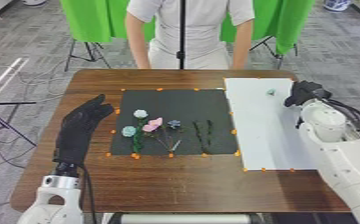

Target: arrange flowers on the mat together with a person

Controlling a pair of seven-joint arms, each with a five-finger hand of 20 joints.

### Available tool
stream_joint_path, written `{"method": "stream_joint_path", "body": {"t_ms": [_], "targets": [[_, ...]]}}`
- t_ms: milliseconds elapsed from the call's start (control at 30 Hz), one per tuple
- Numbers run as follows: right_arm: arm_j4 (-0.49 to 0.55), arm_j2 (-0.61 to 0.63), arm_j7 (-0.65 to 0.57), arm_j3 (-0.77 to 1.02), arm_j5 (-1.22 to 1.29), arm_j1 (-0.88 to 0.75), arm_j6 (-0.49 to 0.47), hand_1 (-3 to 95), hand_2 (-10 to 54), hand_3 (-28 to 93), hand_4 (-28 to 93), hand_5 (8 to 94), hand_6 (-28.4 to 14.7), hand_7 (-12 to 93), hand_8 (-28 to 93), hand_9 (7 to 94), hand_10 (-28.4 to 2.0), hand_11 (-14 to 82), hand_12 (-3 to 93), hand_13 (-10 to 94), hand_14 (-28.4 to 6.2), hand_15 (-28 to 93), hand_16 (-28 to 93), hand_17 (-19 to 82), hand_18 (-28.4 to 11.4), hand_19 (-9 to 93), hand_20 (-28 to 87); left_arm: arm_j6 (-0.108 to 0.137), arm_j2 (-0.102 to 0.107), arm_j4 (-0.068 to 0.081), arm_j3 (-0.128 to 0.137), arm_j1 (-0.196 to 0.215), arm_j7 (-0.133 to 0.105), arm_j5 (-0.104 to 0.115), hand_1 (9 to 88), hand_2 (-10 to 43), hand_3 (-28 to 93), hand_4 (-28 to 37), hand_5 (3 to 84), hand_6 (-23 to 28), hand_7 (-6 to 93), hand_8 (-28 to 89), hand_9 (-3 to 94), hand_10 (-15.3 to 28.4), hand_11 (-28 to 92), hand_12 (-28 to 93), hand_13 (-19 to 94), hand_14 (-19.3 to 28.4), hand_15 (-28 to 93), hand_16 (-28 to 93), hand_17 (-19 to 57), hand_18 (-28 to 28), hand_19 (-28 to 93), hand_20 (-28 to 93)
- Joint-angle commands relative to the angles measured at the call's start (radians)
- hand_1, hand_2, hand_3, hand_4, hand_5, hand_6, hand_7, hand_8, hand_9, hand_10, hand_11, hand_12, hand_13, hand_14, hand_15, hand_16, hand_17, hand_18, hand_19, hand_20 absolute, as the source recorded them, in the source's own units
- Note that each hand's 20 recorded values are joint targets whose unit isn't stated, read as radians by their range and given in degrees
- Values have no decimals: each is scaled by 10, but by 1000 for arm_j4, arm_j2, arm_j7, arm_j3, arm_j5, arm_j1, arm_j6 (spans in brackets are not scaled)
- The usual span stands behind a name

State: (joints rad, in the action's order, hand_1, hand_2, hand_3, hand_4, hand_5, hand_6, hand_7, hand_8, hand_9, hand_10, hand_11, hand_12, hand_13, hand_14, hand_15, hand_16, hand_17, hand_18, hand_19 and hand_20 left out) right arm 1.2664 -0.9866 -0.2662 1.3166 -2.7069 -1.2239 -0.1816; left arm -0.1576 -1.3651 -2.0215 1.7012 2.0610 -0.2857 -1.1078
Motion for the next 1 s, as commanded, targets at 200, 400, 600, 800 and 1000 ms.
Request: {"method": "stream_joint_path", "body": {"t_ms": [200,400,600,800,1000], "targets": [[-57,-5,22,-22,-69,-59,255,582,-95,641,-278,794,51,242,34,912,-61,67,373,831,-47,420,417,358,-169,598,493,10,-13,0,5,15,20,5,225,-53,679,-203,496,21,108,-48,458,137,159,170,345,187,184,61,10,167,116,199],[110,53,-23,-41,35,-81,316,591,-95,649,-282,818,50,240,42,933,-60,68,379,819,-48,487,411,354,-172,606,506,9,-10,-3,7,22,24,5,225,-53,679,-204,495,22,107,-48,458,136,160,170,346,187,185,61,10,167,116,199],[392,78,-11,-82,167,-111,354,590,-95,659,-282,823,46,235,42,934,-64,67,383,807,-51,500,419,345,-174,608,509,9,-7,-3,11,23,24,7,224,-53,681,-205,493,24,107,-47,458,137,160,169,345,188,184,60,10,166,116,199],[533,34,29,-210,194,-120,336,585,-95,665,-283,828,46,227,46,936,-65,65,381,797,-52,502,428,335,-173,603,508,3,0,-2,15,21,29,7,224,-53,681,-204,493,24,106,-47,457,136,159,169,345,187,183,60,10,166,116,199],[536,14,76,-374,203,-87,287,584,-95,662,-283,828,47,224,51,936,-64,63,376,793,-54,501,430,334,-173,602,507,-11,11,4,8,12,31,4,225,-51,679,-203,492,24,106,-47,456,136,158,169,344,188,183,61,9,166,116,198]]}}
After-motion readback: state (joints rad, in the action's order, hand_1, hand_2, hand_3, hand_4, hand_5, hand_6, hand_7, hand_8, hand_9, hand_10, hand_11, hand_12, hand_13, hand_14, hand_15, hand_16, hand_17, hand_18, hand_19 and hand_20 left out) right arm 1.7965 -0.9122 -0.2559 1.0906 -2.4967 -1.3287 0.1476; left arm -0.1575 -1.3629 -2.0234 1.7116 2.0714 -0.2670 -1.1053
